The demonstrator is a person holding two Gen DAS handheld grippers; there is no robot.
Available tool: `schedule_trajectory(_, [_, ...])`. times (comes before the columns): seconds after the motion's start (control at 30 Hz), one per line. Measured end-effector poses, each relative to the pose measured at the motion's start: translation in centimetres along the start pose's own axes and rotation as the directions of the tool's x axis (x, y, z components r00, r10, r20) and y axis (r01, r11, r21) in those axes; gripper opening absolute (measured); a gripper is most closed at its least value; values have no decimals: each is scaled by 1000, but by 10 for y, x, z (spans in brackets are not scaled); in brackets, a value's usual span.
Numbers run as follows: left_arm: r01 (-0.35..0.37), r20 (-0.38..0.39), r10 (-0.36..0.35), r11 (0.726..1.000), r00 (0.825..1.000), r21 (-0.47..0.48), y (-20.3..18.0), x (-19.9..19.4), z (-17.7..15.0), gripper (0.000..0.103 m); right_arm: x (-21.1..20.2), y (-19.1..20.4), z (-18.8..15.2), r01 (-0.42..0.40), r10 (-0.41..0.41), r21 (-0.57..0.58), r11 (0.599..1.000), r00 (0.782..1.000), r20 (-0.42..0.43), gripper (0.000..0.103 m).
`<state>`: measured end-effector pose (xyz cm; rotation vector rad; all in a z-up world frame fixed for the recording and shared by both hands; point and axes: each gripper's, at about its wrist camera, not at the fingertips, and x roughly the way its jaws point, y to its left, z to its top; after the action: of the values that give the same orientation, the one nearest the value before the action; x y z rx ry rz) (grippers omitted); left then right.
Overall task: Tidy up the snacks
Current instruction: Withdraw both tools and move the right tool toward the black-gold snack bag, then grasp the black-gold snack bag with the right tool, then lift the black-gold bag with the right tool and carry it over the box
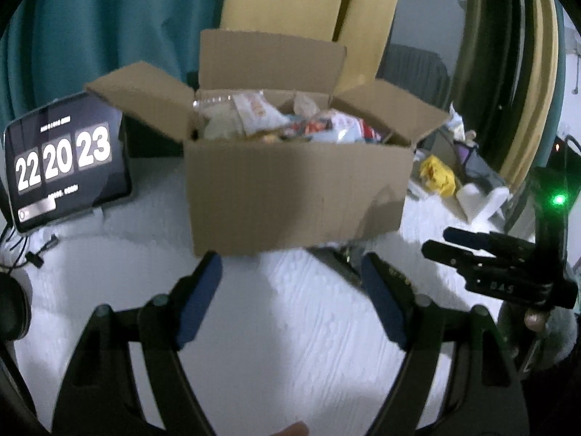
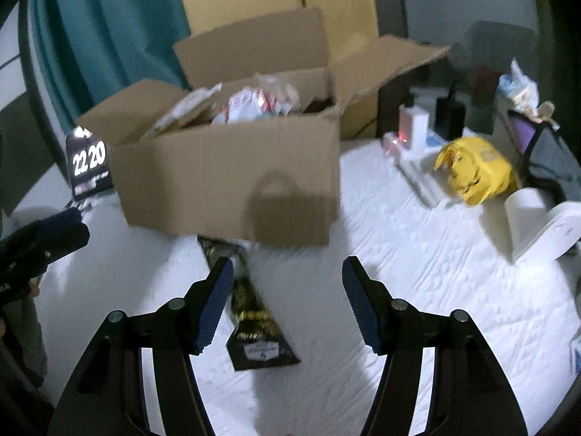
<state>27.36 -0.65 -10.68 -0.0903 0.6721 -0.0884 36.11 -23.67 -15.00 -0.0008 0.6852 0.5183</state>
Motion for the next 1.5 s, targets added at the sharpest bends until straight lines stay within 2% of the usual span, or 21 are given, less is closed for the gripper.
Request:
schedule_trajectory(0.2, [-4,-35,3,1000,999,-12,2,5,-16,80,18,5,-9,-48,50,35,998,997,-63,66])
schedule_trajectory(0.33, [-2,-52,1,1000,999,-25,5,7,-23,80,29,21,-10,-68,68,5,998,994,-85,66])
schedule_trajectory(0.57, [-2,-54,0,999,999,-47,13,5,-27,80,56,35,-17,-46,46,-1,999,984,-170,65])
schedule_trajectory(0.6, [-1,-55,-1,999,999,-50,15,5,-27,80,59,36,-19,-40,39,-4,999,983,-180,61])
schedule_trajectory(0.63, [0,-54,-3,999,999,-53,18,5,-28,80,60,37,-21,-33,31,-8,999,982,-186,45])
schedule_trajectory(0.67, [0,-52,-3,999,999,-54,19,4,-28,80,61,39,-23,-26,22,-18,1000,982,-187,39])
schedule_trajectory(0.77, [2,-43,-4,998,999,-60,22,1,-28,80,56,45,-25,-46,39,-31,998,981,-188,35])
schedule_trajectory(1.1, [8,-2,-8,997,1000,-74,27,-19,-29,80,18,75,-29,-71,55,-110,991,989,-138,33])
schedule_trajectory(1.5, [3,71,2,997,997,-78,28,-44,-16,80,-27,89,-1,-52,48,-139,989,998,-30,33])
